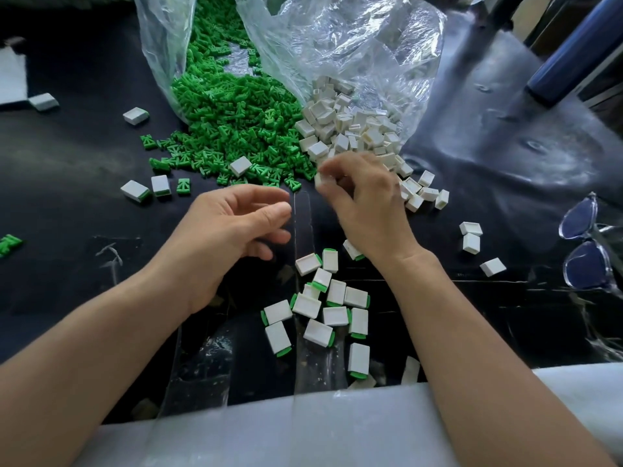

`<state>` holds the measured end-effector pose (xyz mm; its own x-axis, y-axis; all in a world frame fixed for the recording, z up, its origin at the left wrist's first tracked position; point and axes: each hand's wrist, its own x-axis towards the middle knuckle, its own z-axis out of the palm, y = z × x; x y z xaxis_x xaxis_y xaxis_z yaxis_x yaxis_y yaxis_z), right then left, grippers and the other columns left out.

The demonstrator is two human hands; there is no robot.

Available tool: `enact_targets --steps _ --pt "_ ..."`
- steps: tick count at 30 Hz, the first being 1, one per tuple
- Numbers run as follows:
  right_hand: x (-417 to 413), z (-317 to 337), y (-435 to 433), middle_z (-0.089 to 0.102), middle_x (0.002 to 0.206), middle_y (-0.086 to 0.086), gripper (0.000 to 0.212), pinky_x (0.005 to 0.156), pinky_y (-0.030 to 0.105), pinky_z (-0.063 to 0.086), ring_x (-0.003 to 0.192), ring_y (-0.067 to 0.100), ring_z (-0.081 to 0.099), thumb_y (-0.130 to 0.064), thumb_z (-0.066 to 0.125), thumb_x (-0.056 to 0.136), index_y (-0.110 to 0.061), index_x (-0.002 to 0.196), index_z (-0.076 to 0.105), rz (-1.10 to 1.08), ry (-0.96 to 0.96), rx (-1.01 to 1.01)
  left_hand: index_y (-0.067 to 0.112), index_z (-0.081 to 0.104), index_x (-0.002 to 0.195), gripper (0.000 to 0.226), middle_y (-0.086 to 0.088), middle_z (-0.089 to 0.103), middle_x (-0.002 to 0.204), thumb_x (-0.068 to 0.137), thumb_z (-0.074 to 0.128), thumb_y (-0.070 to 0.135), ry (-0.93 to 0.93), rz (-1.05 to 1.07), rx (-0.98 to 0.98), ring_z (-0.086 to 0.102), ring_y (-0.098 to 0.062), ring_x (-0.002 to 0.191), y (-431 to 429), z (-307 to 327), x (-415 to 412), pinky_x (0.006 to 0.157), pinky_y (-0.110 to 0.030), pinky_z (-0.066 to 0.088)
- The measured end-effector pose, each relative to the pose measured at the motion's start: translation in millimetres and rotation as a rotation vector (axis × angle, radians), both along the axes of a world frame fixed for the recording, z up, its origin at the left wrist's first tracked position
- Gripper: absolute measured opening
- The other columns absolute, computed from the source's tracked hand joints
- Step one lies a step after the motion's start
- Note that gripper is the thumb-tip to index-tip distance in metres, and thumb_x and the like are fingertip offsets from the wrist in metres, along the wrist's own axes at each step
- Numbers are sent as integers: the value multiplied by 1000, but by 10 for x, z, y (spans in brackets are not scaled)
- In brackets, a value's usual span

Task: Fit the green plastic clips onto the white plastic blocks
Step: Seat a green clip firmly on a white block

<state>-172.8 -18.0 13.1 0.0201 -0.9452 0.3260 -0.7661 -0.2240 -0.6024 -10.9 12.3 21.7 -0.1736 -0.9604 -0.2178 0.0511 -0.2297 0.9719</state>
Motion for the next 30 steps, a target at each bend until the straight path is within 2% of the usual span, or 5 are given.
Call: enact_targets --steps 7,11,18,26,30 --pt "209 -16 129 63 88 5 20 67 11 43 73 9 57 4 68 74 -1 94 66 384 -123 -103 12 67 82 24 -1 70 64 60 66 22 32 81 -15 66 -6 59 -19 -16 8 53 -14 52" --pt "169 -27 97 63 93 3 22 71 9 40 78 4 53 -16 63 83 -4 101 66 322 -117 -47 8 65 80 8 1 68 59 72 66 9 70 149 -7 63 -6 53 -45 -8 24 49 -15 51" --pt "120 -97 -8 42 128 2 52 98 29 24 119 21 32 -43 44 93 -24 141 37 144 375 224 8 64 80 10 3 67 61 80 61 -1 84 178 -6 63 -5 53 -44 12 15 48 -14 50" --pt "96 -62 4 43 93 -4 20 85 27 32 104 20 46 -30 61 86 -16 100 61 95 240 175 7 64 80 18 1 69 64 81 57 -9 99 147 5 67 -9 58 -40 -13 7 50 -15 51" --pt "109 -96 1 50 100 1 18 78 25 29 102 21 47 -25 52 93 -12 102 59 102 273 161 6 64 80 21 -1 69 64 80 55 -13 123 117 8 68 -11 59 -30 -17 4 53 -16 52"
